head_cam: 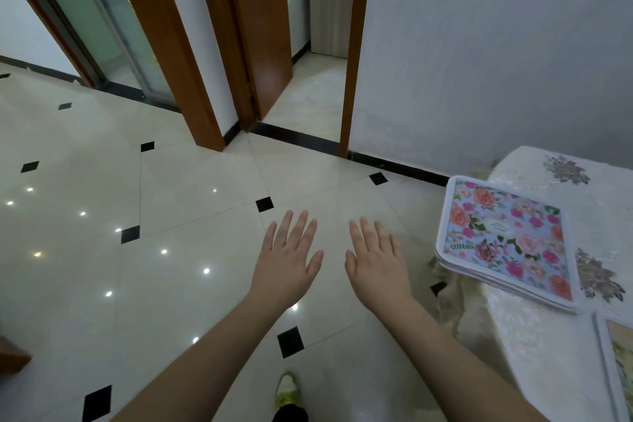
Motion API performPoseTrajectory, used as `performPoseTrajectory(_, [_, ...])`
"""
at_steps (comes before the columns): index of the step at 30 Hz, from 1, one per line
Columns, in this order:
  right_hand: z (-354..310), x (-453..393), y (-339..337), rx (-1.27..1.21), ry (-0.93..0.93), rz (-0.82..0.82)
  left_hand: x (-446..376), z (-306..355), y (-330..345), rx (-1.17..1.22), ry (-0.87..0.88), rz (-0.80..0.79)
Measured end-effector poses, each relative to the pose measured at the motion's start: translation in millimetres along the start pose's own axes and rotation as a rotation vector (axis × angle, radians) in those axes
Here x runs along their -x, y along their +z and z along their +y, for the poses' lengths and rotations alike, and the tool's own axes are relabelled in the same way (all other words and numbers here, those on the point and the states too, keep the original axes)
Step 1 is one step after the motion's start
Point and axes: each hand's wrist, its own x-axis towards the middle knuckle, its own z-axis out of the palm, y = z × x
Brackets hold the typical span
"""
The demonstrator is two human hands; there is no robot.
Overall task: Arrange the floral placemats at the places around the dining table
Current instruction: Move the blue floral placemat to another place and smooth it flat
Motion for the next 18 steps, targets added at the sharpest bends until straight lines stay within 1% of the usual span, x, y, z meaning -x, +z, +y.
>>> performPoseTrajectory(4, [-27,-44,5,0.005,0.041,-0.015,-28,-57,1,0.000,0.001,-0.021])
performPoseTrajectory(7, [-42,-71,7,-0.003,0.068,-0.015,-63,-79,1,-0.019,0.043,-0.041])
performPoseTrajectory(12, [-46,-104,4,0.011,0.085,-0.033,-108,-82,4,-0.009,0.127,-0.040])
performPoseTrajectory(18, [-7,-137,-3,-0.002,0.185,-0.008,-169,-54,14,0.051,0.251,-0.058])
